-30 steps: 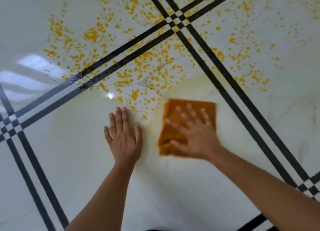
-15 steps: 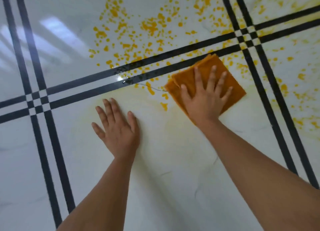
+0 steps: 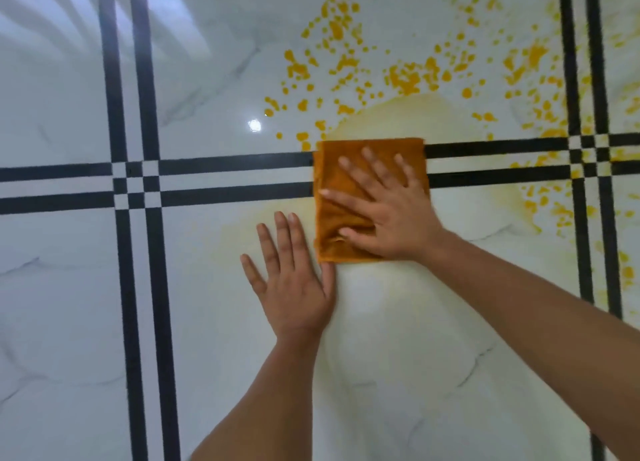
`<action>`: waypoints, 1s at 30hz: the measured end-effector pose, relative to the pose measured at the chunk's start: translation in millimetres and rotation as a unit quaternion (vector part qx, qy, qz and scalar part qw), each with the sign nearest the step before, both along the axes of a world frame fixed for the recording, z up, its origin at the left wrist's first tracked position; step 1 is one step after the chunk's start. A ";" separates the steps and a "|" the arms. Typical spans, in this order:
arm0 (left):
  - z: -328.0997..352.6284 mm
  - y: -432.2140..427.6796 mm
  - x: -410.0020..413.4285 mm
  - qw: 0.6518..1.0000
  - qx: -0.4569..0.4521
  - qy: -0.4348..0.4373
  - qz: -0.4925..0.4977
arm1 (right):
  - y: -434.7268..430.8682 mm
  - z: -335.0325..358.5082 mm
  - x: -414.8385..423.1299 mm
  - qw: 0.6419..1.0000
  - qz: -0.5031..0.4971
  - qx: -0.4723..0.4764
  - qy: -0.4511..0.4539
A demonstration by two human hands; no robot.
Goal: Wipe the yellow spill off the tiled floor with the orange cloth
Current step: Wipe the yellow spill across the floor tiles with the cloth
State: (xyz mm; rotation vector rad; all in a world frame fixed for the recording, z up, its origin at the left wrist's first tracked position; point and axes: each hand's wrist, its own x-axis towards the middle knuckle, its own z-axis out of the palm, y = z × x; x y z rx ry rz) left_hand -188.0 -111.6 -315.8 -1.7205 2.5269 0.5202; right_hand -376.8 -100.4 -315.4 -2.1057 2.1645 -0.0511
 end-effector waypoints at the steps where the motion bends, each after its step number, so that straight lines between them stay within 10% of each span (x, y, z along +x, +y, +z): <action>1: -0.3 -0.5 -0.1 1.000 0.001 -0.003 -0.001 | -4.3 -0.5 -12.2 0.999 -0.043 0.000 0.007; 4: -0.9 -2.2 -1.0 1.000 0.009 -0.008 0.011 | -39.3 0.3 -8.3 0.943 -0.332 0.003 -0.006; 9: 0.0 -2.1 0.5 1.000 0.019 -0.013 0.000 | -18.1 -1.0 -9.1 0.999 0.049 -0.019 0.001; 13: -1.3 -3.0 -1.0 1.000 0.008 -0.015 0.006 | -40.3 0.6 -6.3 0.953 -0.301 -0.009 -0.022; 17: -1.1 -3.0 0.0 1.000 0.002 -0.027 0.000 | -6.6 -5.7 3.9 0.998 0.049 -0.025 -0.006; 21: 0.3 -3.7 -2.0 1.000 -0.004 -0.016 0.016 | -7.0 1.3 -4.6 0.966 -0.256 -0.013 -0.030; 25: 5.5 2.9 8.4 0.999 -0.016 0.000 -0.048 | 27.6 -4.5 15.2 0.999 0.024 -0.027 -0.008; 30: 12.2 23.3 61.4 0.999 -0.008 -0.025 -0.038 | 28.9 5.4 46.5 0.953 -0.298 0.019 -0.053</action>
